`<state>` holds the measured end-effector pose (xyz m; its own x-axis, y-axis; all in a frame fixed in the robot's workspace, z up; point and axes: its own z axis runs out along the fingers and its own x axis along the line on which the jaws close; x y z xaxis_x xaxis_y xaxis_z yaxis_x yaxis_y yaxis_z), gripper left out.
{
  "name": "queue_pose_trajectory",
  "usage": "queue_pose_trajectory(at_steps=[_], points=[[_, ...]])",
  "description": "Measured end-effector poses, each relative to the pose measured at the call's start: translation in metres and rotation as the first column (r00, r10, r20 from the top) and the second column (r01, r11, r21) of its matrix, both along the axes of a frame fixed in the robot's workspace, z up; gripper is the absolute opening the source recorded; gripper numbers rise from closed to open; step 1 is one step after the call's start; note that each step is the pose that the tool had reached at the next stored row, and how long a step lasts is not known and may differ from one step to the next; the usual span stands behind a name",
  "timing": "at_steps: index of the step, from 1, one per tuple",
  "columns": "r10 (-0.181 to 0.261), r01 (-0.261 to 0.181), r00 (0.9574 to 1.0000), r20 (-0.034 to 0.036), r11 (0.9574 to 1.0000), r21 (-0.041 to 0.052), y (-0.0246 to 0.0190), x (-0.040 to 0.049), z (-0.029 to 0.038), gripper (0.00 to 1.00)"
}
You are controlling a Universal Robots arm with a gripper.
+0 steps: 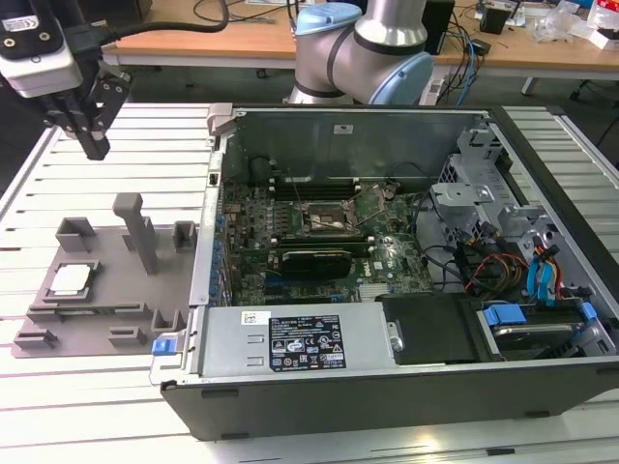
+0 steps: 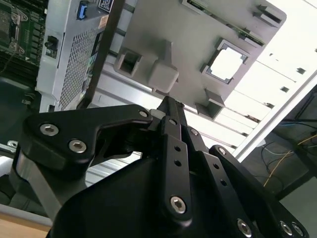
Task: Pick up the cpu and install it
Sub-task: 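Reach for the cpu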
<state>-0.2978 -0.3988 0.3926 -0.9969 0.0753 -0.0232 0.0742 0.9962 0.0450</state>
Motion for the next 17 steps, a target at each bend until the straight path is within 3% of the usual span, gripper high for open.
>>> queue_pose_trajectory(at_steps=[17], points=[[0.0,0.0,1.0,0.0001,1.0,0.0,0.0,-0.0383,-0.0005,0.11]])
